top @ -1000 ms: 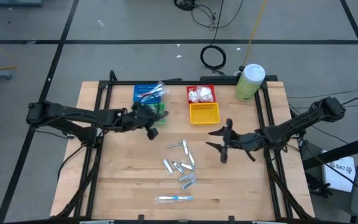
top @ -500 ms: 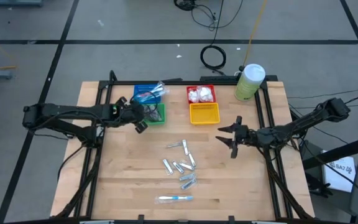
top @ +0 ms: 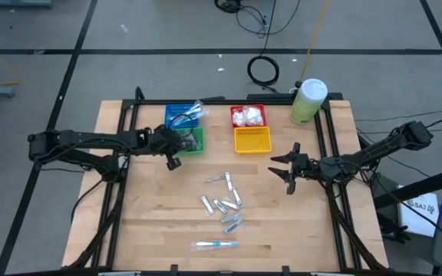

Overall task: Pick & Place Travel size toiletries
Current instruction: Put the black hair brush into the green bin, then put the blue toothbrush into the blue bin

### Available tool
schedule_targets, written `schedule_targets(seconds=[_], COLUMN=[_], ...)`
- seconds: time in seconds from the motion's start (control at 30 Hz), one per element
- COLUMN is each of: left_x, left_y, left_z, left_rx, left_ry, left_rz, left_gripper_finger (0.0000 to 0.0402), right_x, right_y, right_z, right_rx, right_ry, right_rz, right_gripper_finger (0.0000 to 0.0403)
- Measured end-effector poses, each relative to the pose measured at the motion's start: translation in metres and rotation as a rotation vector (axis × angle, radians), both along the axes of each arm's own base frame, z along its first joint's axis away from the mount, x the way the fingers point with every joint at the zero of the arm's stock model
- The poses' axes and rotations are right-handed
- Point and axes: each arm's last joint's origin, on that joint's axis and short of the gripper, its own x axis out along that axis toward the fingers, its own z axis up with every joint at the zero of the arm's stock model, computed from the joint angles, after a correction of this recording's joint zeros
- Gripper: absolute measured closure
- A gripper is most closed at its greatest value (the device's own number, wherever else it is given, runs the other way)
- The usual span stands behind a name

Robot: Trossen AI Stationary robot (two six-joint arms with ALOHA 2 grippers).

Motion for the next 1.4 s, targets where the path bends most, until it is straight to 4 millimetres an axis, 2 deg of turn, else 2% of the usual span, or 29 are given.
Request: schedule_targets(seconds=[0.1, 0.23, 0.47, 0.77, 0.9, 1.03, 1.23, 1.4], left_x=[-0.004, -0.008, -0.007, -0.005, -0.001, 0.005, 0.013, 0.018], left_y=[0.005, 0.008, 0.009, 0.009, 0.010, 0.012, 0.015, 0.017], left_z=[-0.012, -0.018, -0.017, -0.015, -0.007, 0.005, 0.025, 0.054], left_rx=[-0.040, -0.053, -0.042, -0.058, -0.079, -0.098, -0.070, -0.044], left_ry=[0.001, -0.002, -0.024, -0.060, -0.092, -0.145, -0.167, -0.141], left_rz=[0.004, 0.035, 0.035, 0.066, 0.103, 0.142, 0.117, 0.076], left_gripper_finger=[0.0387, 0.0379, 0.0340, 0.0333, 0.0318, 0.0269, 0.0161, 0.0099], right_x=[0.000, 0.000, 0.000, 0.000, 0.000, 0.000, 0.000, 0.000], right_y=[0.000, 0.000, 0.000, 0.000, 0.000, 0.000, 0.000, 0.000], right_z=[0.000, 0.000, 0.000, 0.000, 0.000, 0.000, 0.000, 0.000], right_rx=[0.002, 0.003, 0.003, 0.003, -0.001, -0.001, -0.001, -0.001], right_ry=[0.000, -0.001, -0.001, -0.001, 0.000, 0.000, 0.000, 0.000], right_rz=[0.000, 0.000, 0.000, -0.001, 0.000, 0.000, 0.000, 0.000], right_gripper_finger=[0.0236, 0.0236, 0.0236, 0.0236, 0.0236, 0.0236, 0.0236, 0.0236])
